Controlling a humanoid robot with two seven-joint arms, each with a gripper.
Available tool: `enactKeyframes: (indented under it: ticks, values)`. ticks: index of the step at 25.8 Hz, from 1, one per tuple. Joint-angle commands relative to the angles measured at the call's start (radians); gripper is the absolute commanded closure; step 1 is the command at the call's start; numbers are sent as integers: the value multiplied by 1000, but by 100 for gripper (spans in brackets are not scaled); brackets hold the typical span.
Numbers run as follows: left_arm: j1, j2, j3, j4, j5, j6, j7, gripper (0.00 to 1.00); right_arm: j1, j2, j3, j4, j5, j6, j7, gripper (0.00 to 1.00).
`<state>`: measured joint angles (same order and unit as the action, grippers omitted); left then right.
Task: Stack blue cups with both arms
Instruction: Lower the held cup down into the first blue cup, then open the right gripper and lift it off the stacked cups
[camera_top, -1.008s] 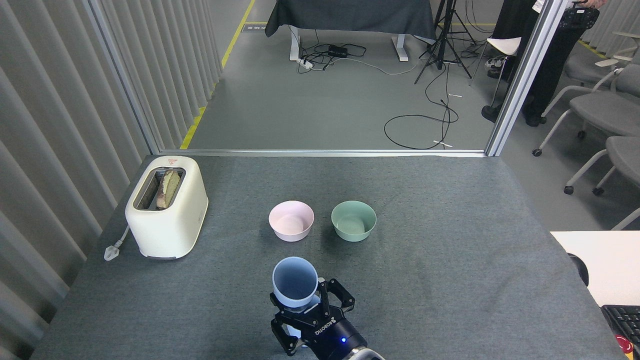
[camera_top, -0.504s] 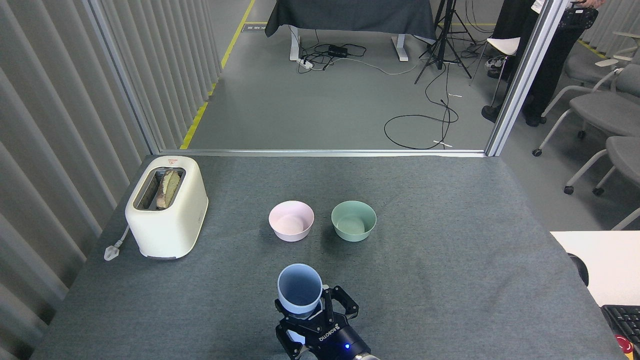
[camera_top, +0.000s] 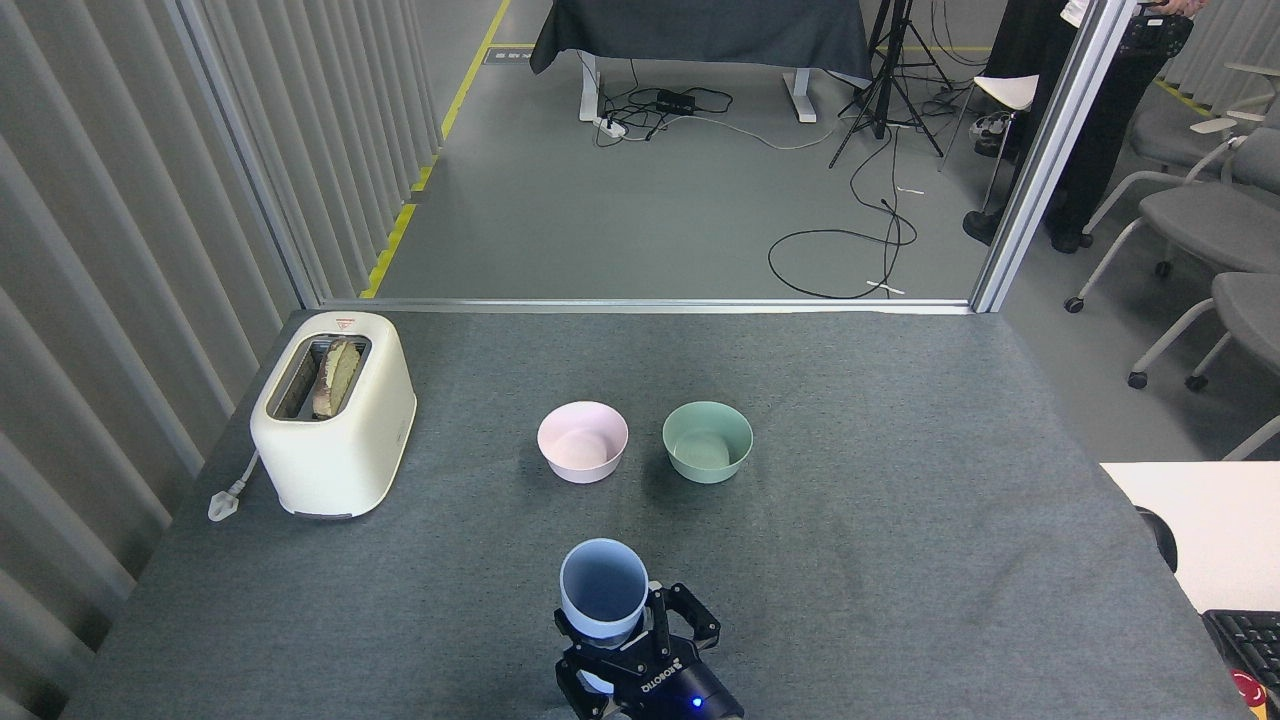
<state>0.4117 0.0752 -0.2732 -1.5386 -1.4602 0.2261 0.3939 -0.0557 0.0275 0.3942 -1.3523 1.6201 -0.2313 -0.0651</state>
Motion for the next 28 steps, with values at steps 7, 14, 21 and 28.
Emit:
enactKeyframes:
  ticks: [7,14,21,28]
  values:
    - [1,0,8,0,0,-1,0,0,16,-1,-2,10,0,10,1,36]
    - [1,0,9,0,0,-1,0,0,20,-6,-3,-1,-5,27,-8,1]
    - [1,2,9,0,1,-1,0,0,19,-1,-8,-162,-8,18,-116,1]
    - [1,0,19,-2,0,-1,0,0,85,-46,-241,-185,-65,1,-133,1]
